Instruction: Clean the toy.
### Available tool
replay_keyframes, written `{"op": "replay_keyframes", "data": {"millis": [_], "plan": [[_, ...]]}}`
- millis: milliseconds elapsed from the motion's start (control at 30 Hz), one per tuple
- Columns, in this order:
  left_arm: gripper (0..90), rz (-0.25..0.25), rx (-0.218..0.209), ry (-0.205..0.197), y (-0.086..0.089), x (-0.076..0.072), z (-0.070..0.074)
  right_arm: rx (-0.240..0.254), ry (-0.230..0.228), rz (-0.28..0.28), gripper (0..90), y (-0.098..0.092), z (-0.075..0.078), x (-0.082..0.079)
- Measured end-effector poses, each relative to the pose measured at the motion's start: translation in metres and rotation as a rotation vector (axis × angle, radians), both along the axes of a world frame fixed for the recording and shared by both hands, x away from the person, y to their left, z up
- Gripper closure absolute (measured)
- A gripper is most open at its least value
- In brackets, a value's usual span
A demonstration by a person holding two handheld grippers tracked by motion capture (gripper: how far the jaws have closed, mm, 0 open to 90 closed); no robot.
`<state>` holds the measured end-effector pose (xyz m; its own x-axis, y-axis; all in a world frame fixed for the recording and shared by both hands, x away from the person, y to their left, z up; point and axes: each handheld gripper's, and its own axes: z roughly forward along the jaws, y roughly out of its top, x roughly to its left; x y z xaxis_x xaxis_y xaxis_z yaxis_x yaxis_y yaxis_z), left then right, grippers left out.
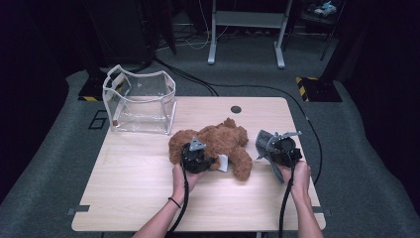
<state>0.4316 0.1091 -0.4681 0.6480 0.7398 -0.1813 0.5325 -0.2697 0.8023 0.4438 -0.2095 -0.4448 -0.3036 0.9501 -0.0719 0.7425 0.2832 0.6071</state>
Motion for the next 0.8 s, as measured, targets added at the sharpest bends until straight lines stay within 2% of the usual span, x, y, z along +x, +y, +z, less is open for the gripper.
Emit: {"op": "replay_keyframes", "data": {"millis": [100, 200, 300, 400, 500, 567, 800], "plan": [[72.3, -0.010, -0.003, -0.016, 0.000, 0.005, 0.008, -0.003, 0.001, -0.013, 72.5, -0.001, 0.002, 0.001], [73.2, -0.030, -0.019, -0.021, 0.001, 0.010, 0.017, -0.008, -0.008, -0.005, 72.5, -0.002, 0.004, 0.001], [73.6, -0.057, -0.016, -0.043, 0.003, 0.014, 0.027, -0.010, -0.008, -0.003, 72.5, -0.004, 0.005, 0.001], [74.0, -0.073, -0.023, -0.057, 0.004, 0.016, 0.035, -0.005, -0.002, -0.021, 72.5, -0.006, 0.006, 0.000], [74.1, -0.096, -0.037, -0.066, 0.006, 0.018, 0.045, -0.008, -0.005, -0.016, 72.5, -0.008, 0.007, 0.001], [74.0, -0.107, -0.070, -0.054, 0.007, 0.017, 0.051, -0.011, -0.009, -0.022, 72.5, -0.008, 0.008, 0.001], [74.0, -0.161, -0.142, -0.025, 0.014, 0.012, 0.071, -0.015, -0.012, -0.026, 72.5, -0.010, 0.011, 0.001]]}}
